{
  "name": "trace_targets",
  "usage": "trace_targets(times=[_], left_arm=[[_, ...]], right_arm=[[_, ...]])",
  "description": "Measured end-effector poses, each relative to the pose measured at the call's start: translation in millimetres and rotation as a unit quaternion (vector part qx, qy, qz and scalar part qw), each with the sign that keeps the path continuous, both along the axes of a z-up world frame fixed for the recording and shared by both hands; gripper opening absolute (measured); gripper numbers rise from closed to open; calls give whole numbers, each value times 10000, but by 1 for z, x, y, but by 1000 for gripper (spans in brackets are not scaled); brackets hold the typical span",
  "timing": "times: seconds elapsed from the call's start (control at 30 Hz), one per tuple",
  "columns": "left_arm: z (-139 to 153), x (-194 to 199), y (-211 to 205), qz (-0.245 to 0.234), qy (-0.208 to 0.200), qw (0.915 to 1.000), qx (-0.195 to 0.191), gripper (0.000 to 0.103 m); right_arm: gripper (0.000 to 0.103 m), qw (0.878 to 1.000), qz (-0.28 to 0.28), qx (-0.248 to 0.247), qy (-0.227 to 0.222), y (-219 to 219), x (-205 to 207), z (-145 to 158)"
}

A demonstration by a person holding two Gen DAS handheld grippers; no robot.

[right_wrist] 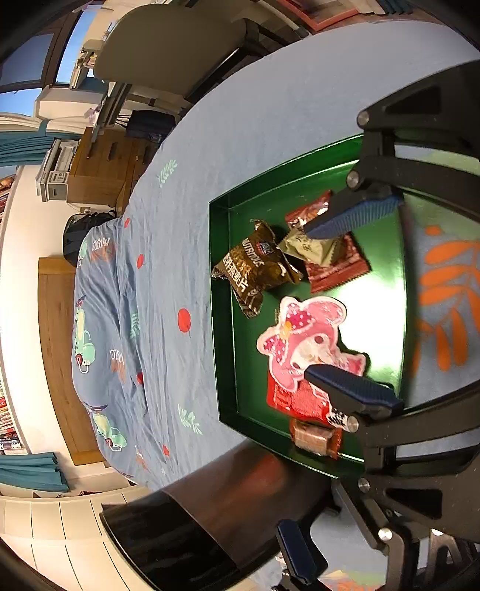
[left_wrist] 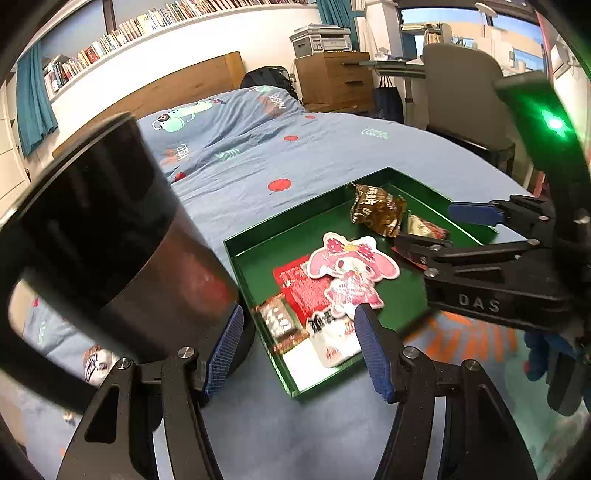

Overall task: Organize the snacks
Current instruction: 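Open both grippers to release the packets into the green tray, then move both open grippers back toward the two remaining snack packets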

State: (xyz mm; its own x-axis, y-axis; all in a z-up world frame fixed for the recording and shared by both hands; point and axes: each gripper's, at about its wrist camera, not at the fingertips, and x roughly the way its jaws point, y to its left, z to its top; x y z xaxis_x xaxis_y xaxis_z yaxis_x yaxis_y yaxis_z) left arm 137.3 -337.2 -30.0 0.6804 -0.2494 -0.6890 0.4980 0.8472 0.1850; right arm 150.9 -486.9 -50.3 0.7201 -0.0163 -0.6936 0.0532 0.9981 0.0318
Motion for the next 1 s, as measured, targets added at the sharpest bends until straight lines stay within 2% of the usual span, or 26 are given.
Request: trace_targets(times=[0.27,0.67,1.0], left_arm=[[2,-31,41,146,77,9998,-70,59],[-2,-56,117,758,143,9970,-2,60],[2,-77,183,1239,120,9922,62,67]], right_arm=[[103,10000,-12,60,-3,15,-26,10],[103,9997,-53,218,111,39,-68,14],[103,9993,233,215,179,93,-102,27]])
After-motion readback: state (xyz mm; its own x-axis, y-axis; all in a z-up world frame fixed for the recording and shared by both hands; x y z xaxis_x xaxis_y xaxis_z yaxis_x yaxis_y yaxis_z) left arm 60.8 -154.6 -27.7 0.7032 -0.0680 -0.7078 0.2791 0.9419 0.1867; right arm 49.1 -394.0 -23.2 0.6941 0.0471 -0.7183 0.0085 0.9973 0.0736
